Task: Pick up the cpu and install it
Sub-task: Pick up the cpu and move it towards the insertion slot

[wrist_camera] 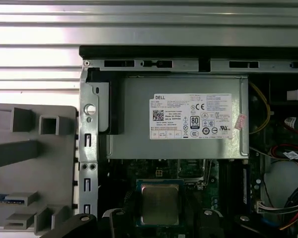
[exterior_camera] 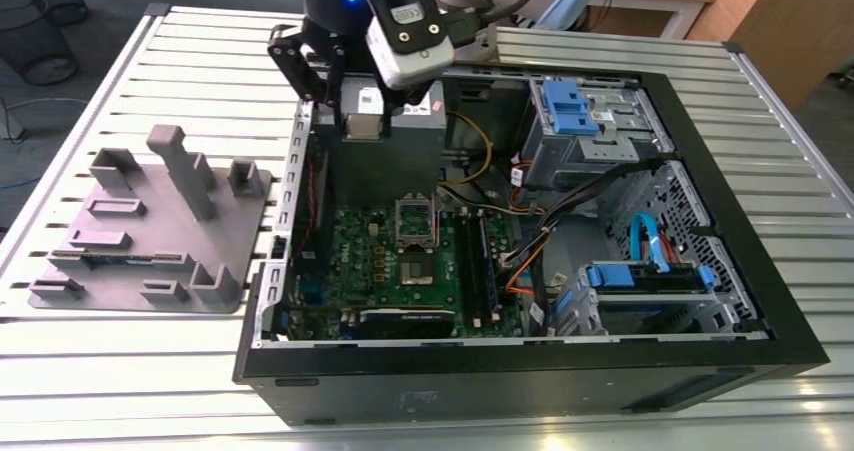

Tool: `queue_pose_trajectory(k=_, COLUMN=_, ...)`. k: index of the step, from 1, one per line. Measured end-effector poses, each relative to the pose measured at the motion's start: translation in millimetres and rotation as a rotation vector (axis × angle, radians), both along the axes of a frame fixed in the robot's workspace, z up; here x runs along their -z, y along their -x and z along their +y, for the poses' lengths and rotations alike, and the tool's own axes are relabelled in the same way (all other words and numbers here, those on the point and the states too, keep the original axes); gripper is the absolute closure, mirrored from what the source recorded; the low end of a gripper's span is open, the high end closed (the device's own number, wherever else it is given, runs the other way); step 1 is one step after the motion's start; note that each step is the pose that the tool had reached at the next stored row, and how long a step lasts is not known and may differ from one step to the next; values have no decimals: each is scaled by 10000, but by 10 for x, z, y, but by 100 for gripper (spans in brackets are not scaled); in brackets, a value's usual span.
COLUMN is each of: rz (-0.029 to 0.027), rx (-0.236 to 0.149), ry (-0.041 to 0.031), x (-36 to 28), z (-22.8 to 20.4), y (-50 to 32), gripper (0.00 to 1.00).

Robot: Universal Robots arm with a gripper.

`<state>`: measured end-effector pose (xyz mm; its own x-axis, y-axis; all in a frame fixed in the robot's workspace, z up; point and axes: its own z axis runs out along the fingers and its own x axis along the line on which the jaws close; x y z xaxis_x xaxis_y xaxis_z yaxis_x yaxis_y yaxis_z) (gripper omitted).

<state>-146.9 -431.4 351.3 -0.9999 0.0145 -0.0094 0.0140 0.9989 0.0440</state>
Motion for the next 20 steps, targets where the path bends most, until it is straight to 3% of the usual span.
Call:
queue_pose_trajectory(k=12, rz=20, rx=1, ry=0, x=9, z=0, y=-396, gripper=53)
queue_pose_trajectory(k=20, rz=21, rx=0, ry=1, x=11, z=-2, y=-421, gripper=53)
